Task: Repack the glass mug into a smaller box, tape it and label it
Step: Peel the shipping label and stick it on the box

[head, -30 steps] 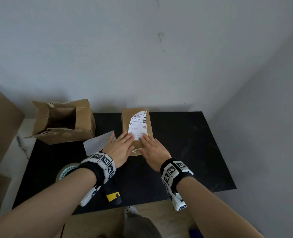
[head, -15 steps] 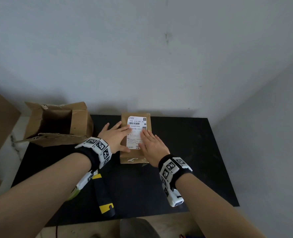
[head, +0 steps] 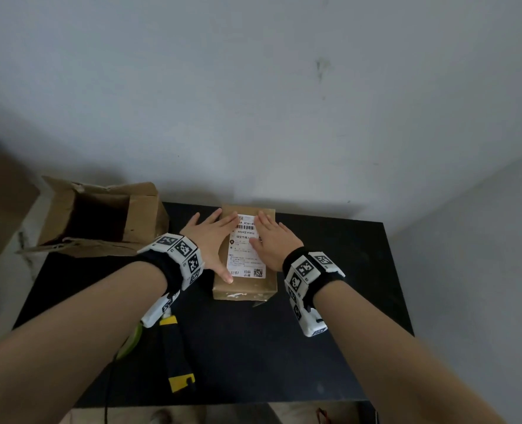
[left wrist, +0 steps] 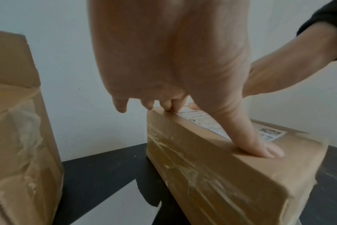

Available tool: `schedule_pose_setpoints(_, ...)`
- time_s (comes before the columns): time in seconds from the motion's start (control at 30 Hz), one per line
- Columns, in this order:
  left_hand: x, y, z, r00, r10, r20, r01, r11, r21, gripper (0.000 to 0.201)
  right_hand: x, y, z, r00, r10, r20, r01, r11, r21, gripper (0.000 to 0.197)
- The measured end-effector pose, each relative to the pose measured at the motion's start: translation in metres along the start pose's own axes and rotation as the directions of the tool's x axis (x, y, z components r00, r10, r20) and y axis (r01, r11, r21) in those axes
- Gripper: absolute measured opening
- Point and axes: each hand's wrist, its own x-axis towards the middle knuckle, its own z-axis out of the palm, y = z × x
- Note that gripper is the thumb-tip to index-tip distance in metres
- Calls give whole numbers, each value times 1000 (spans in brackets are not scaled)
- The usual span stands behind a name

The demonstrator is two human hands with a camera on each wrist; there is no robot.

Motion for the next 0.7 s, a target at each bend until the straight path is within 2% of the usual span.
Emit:
schedule_pose_setpoints(0.13, -7, -1, 6, 997, -20, -71, 18, 1000, -20, 130, 9, -11, -4, 998, -59, 10, 59, 998, -4, 58)
schedule_pose_setpoints(0.33, -21, -1, 20, 968, -139, -208, 73, 953, -295, 126, 21, -32, -4, 991, -129, 37, 130, 991, -13, 57)
schedule_pose_setpoints(0.43, -28, -1, 25, 948, -124, -292, 41, 960, -277, 125, 24, -40, -3, 992, -122, 36, 124, 992, -35, 56)
schedule_pose_setpoints(0.53, -33, -4, 33, 958, -56, -281, 6, 984, -176, 135, 27, -46, -5, 995, -86, 47, 87, 996, -29, 54)
schedule_pose_setpoints(0.7, -35, -4, 34, 970, -36, -240, -17, 977, -214, 135, 27, -45, -2, 995, -91, 51, 93, 995, -43, 55)
